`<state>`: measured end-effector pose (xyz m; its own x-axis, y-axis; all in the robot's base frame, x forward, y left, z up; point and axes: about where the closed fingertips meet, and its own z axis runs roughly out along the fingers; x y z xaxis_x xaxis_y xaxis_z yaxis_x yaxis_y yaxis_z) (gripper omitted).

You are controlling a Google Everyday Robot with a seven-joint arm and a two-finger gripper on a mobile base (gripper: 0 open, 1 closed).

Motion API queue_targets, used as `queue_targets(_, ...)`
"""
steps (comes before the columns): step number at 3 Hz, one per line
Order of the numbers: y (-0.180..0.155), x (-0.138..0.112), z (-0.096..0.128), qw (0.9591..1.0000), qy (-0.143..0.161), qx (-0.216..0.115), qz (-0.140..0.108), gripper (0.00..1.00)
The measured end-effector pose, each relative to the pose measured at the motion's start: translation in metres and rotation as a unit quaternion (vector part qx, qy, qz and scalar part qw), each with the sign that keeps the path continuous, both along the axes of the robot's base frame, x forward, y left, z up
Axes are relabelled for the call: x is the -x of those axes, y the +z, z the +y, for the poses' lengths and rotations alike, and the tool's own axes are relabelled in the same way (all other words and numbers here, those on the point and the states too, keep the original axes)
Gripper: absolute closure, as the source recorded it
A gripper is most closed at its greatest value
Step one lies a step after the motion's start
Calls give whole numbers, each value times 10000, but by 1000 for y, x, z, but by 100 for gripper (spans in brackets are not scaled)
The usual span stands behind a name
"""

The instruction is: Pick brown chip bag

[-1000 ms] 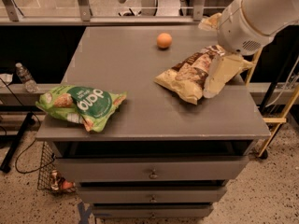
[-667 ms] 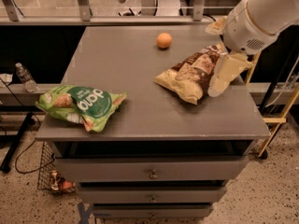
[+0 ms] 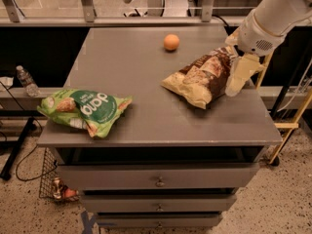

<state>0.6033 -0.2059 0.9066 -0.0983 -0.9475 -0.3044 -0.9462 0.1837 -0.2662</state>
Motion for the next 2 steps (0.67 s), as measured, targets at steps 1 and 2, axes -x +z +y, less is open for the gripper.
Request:
queue_targets(1,-17,-21,-15,9995,-209,181,152,14)
queue_targets(2,-29,-36,-23,9989,-264,327,228,39)
